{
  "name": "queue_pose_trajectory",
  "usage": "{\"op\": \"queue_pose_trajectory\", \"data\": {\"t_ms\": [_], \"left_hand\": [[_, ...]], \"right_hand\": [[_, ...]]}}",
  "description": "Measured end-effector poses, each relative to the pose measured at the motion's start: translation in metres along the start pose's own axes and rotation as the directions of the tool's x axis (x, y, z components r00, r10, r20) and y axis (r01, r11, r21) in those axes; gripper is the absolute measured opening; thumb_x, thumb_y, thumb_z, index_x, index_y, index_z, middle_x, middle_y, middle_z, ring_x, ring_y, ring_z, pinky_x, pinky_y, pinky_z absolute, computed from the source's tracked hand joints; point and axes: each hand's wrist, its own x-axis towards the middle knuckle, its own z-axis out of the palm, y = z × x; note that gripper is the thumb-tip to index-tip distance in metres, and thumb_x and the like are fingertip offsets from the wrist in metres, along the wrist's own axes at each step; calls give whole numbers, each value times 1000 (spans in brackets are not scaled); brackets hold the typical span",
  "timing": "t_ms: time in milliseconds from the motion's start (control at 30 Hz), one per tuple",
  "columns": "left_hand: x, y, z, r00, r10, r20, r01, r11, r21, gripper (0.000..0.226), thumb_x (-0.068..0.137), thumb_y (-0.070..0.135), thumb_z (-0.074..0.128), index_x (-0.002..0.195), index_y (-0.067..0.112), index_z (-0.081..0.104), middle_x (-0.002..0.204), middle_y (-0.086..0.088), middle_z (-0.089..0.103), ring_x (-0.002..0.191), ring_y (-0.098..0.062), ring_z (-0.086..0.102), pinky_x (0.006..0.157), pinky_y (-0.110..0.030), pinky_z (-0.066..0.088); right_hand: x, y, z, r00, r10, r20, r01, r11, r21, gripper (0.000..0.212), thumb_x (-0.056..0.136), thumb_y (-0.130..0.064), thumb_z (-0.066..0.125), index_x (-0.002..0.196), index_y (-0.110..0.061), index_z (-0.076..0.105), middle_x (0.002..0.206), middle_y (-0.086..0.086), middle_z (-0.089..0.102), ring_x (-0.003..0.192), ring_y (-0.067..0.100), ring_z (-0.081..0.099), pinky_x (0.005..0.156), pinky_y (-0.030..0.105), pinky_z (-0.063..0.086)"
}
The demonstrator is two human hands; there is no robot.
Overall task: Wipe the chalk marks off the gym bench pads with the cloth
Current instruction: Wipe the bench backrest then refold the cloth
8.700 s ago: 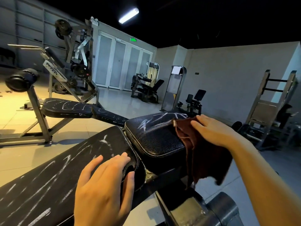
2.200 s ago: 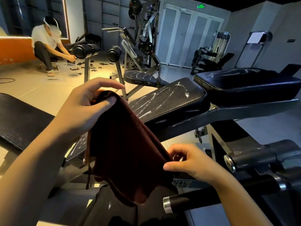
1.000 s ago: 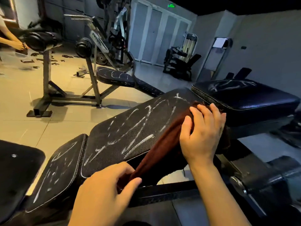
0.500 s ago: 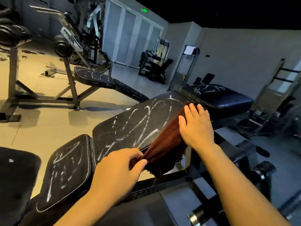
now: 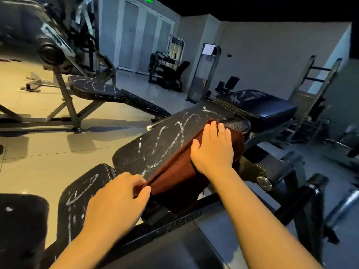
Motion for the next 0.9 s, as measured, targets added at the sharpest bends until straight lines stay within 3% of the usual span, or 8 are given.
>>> {"op": "queue_pose_trajectory", "data": {"t_ms": [233, 400, 533, 667, 800, 900], "left_hand": [[-11, -32, -18, 999, 15, 29, -17, 997, 71, 15, 92, 49, 45, 80, 42, 51, 90, 17, 49, 84, -3, 52, 74, -28, 48], [-20, -49, -25, 1000, 4, 14, -6, 993, 119, 19, 90, 49, 46, 79, 35, 53, 88, 15, 49, 83, -4, 52, 72, -30, 51], [-28, -50, -36, 999, -10, 35, 2, 976, 218, 21, 91, 47, 42, 80, 33, 51, 88, 15, 45, 80, -4, 48, 60, -21, 39], [-32, -48, -53, 998, 4, 64, -21, 962, 271, 20, 89, 47, 46, 81, 31, 55, 90, 12, 48, 82, -7, 51, 71, -30, 51], [-33, -39, -68, 997, 31, 67, -49, 956, 290, 18, 90, 47, 48, 87, 31, 57, 91, 11, 51, 86, -11, 54, 74, -30, 50], [-40, -51, -62, 999, 5, 44, -14, 976, 217, 15, 90, 44, 49, 80, 34, 52, 88, 12, 54, 85, -9, 55, 76, -33, 52]], "right_hand": [[-24, -35, 7, 1000, -23, 19, 23, 1000, 13, 74, 100, -47, 29, 154, -2, 7, 162, 16, 4, 149, 31, 0, 121, 45, -2], [-40, -57, 13, 998, -40, 41, 39, 999, 8, 78, 99, -52, 26, 154, -2, 4, 162, 17, 2, 149, 33, -1, 121, 46, -2], [-52, -73, 19, 998, -49, 42, 48, 999, 21, 79, 99, -54, 25, 154, -1, 2, 162, 18, 0, 149, 33, -3, 121, 47, -5], [-63, -88, 22, 995, -85, 52, 82, 995, 57, 78, 99, -52, 27, 154, -1, 2, 162, 20, -1, 149, 34, -3, 120, 47, -6], [-85, -108, 26, 982, -168, 83, 163, 985, 61, 73, 102, -47, 25, 153, 0, 0, 161, 21, -2, 149, 34, -4, 120, 47, -6], [-102, -121, 31, 964, -257, 73, 249, 963, 105, 69, 104, -42, 24, 153, -1, 0, 162, 20, -1, 149, 34, -4, 120, 47, -7]]}}
